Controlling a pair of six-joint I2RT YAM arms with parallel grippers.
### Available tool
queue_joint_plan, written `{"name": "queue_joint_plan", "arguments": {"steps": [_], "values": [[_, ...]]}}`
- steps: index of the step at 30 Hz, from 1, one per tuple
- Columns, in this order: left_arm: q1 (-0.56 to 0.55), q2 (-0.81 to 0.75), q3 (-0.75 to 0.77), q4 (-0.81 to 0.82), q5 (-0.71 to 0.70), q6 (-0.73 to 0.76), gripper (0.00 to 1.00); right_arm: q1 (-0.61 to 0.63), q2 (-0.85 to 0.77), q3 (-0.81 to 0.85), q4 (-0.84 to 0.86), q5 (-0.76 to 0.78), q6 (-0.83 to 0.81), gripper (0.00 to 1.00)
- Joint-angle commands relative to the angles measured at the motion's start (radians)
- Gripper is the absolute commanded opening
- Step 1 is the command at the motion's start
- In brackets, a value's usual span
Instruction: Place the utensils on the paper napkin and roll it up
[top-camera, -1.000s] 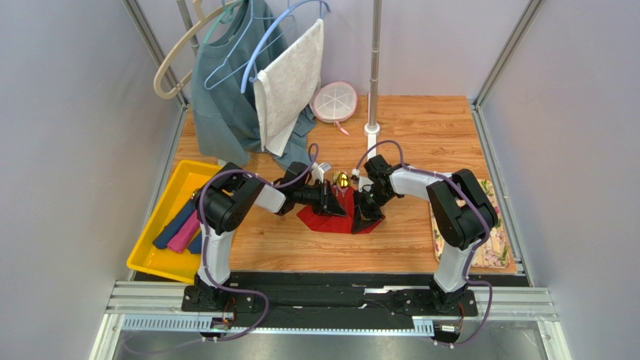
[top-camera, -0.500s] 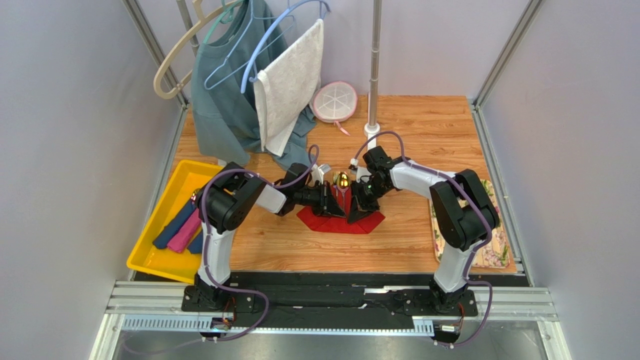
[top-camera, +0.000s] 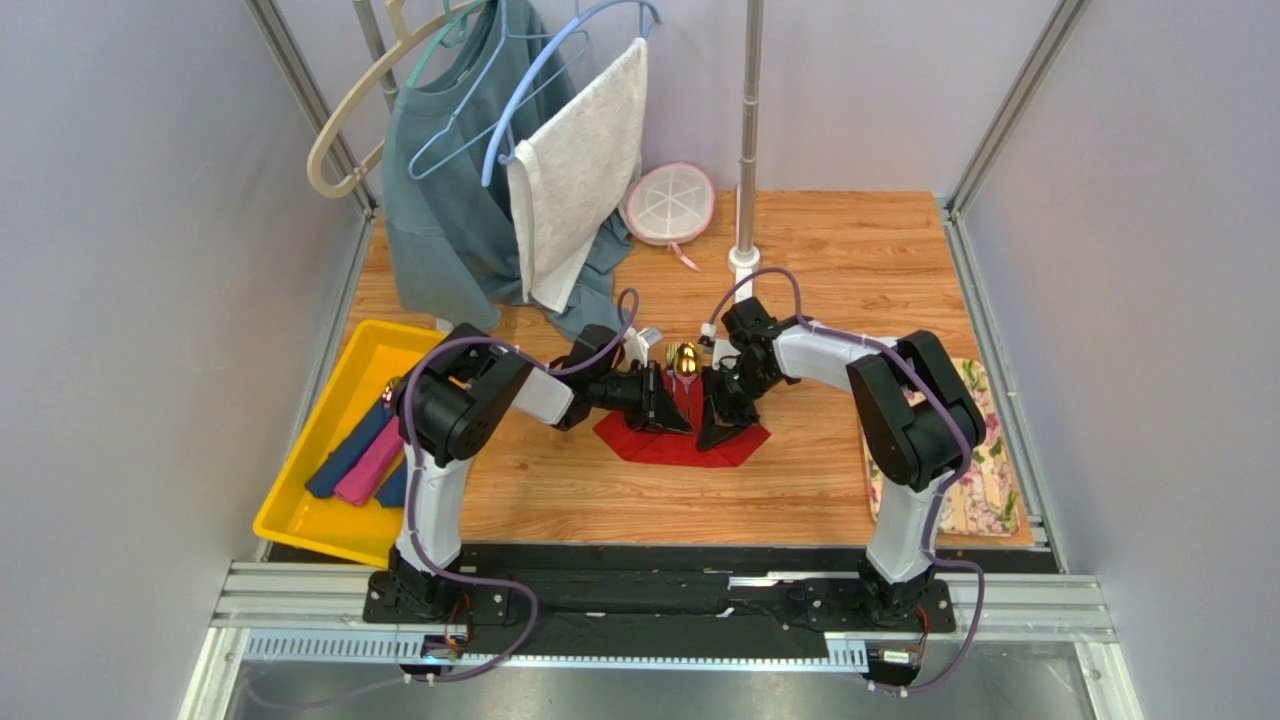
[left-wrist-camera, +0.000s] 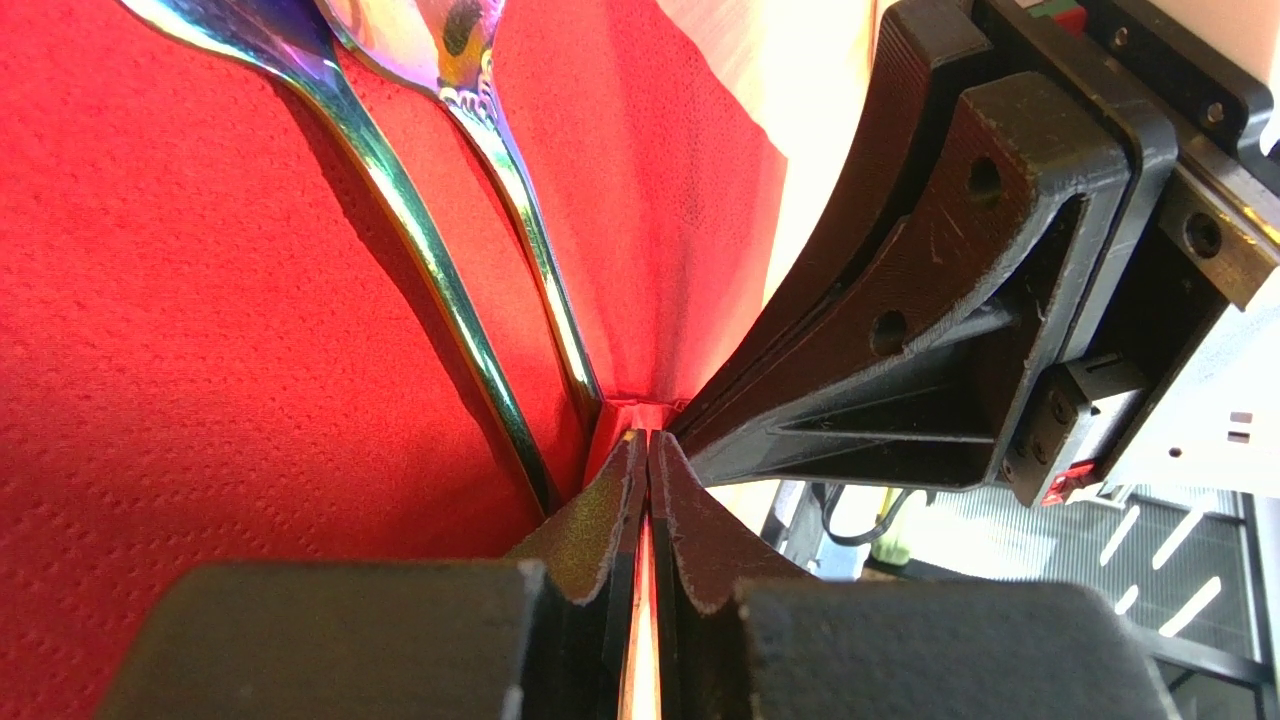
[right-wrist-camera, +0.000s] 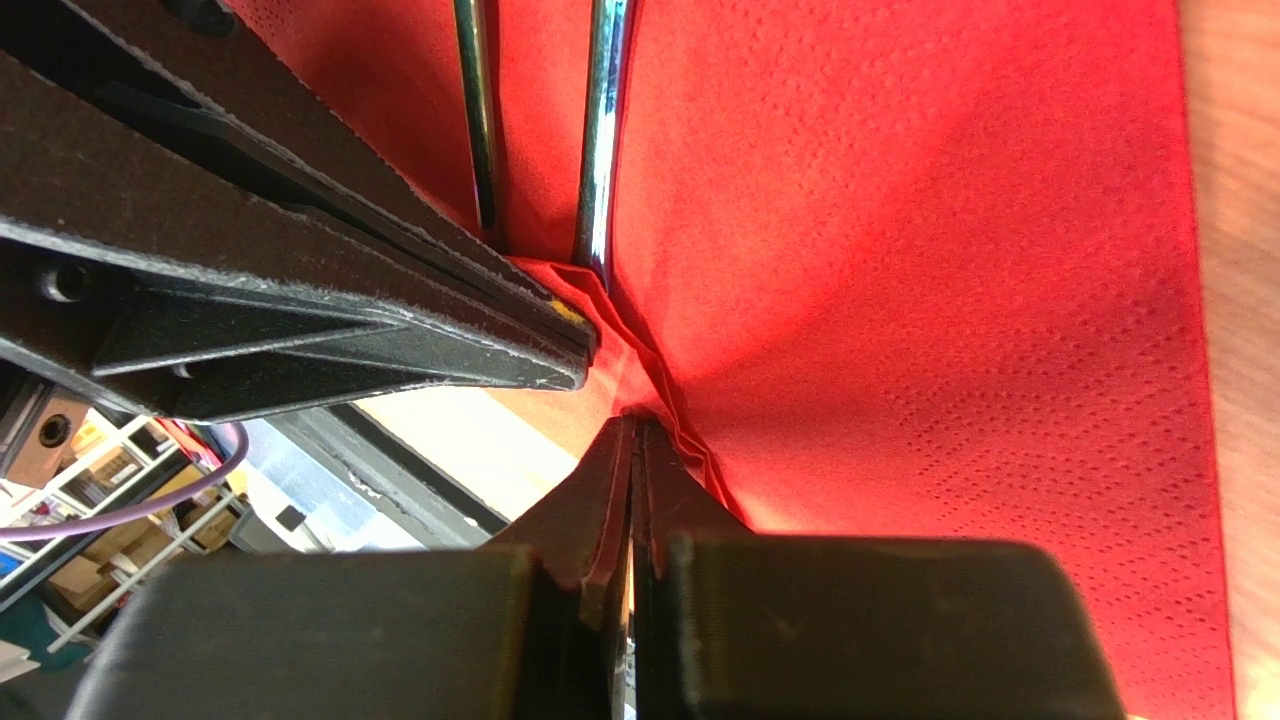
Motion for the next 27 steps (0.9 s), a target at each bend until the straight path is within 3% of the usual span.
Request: {"name": "queue_joint_plan", "arguments": {"steps": [1,4,10,11,13,16,17,19,20,27], "values": [[0.008,0.013,0.026,-0.011,-0.011,0.028,0.09,0.010,-0.014,0.009,0.016,0.080,-0.007,0.00],[0.008,0.016,0.026,-0.014,-0.014,0.029,0.09,-0.001,-0.057,0.022,-0.019,0.064,-0.019,0.01],[0.008,0.016,0.026,-0.014,-0.014,0.031,0.09,-0.082,-0.111,0.059,-0.141,0.064,-0.079,0.16],[0.008,0.017,0.026,-0.014,-0.014,0.031,0.09,-0.096,-0.115,0.062,-0.164,0.065,-0.088,0.27],[0.008,0.016,0.024,-0.014,-0.016,0.032,0.09,-0.122,-0.120,0.063,-0.191,0.096,-0.108,0.36],[0.008,0.016,0.022,-0.016,-0.017,0.032,0.09,-0.142,-0.131,0.062,-0.227,0.157,-0.122,0.62],[0.009,0.016,0.022,-0.013,-0.017,0.032,0.09,-0.145,-0.131,0.059,-0.237,0.169,-0.122,0.77],[0.009,0.016,0.024,-0.012,-0.020,0.031,0.09,-0.151,-0.129,0.051,-0.240,0.203,-0.125,0.96],[0.008,0.019,0.024,-0.011,-0.019,0.032,0.09,-0.153,-0.126,0.049,-0.238,0.215,-0.122,1.00],[0.009,0.020,0.029,-0.016,-0.019,0.031,0.09,-0.153,-0.066,0.049,-0.217,0.216,-0.090,1.00]]}}
